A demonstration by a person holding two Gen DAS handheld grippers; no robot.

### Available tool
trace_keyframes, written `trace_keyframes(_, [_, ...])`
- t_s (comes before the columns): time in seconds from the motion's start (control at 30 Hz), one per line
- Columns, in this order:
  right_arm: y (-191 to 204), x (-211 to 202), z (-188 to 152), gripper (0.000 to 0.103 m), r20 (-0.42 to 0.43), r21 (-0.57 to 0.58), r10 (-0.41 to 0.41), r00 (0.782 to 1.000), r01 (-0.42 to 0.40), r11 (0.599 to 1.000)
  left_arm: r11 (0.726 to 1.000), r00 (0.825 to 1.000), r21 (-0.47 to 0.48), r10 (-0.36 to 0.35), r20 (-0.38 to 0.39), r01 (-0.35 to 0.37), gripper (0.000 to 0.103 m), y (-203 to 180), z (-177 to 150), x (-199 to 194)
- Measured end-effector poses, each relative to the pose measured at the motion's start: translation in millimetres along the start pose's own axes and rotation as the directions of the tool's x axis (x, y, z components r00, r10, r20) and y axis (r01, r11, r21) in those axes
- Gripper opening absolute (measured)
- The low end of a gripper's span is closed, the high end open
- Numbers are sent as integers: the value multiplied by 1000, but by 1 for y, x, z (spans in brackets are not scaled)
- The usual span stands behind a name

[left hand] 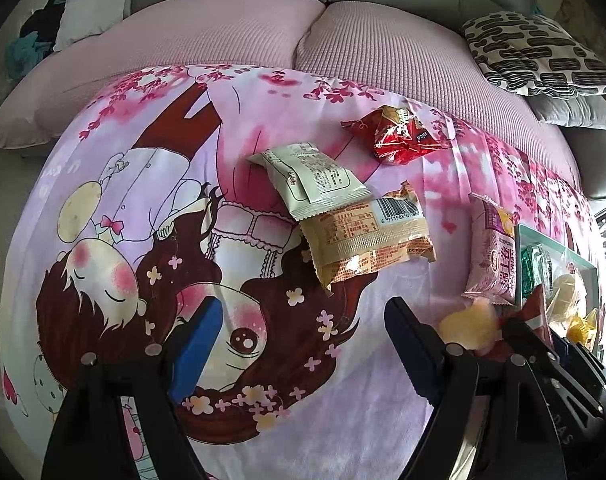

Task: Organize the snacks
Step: 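Grasp the red-white milk carton with the right tool while the left tool approaches the beige biscuit pack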

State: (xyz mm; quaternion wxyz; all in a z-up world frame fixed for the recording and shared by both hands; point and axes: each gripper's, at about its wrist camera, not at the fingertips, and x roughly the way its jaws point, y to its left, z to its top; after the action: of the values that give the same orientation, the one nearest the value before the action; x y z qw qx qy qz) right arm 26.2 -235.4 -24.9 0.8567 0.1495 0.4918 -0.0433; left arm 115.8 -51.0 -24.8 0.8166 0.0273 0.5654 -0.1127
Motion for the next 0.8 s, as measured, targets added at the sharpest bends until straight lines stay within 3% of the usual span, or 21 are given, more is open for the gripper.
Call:
trace_keyframes(0.47, [-8, -28, 7, 27, 67, 34, 42, 997, -44, 998, 1000, 1000, 20, 1, 6, -1, 84, -11, 9, 0])
trace_keyframes(0.63, [-20, -32, 10, 27, 81, 68, 42, 996, -47, 997, 997, 997, -9, -73, -20, 73, 84, -20, 27, 11])
trace_keyframes(0.8, [-30, -37, 12, 27, 94, 94, 45, 995, -54, 994, 996, 995, -49, -82, -56, 79, 84, -30, 44, 29])
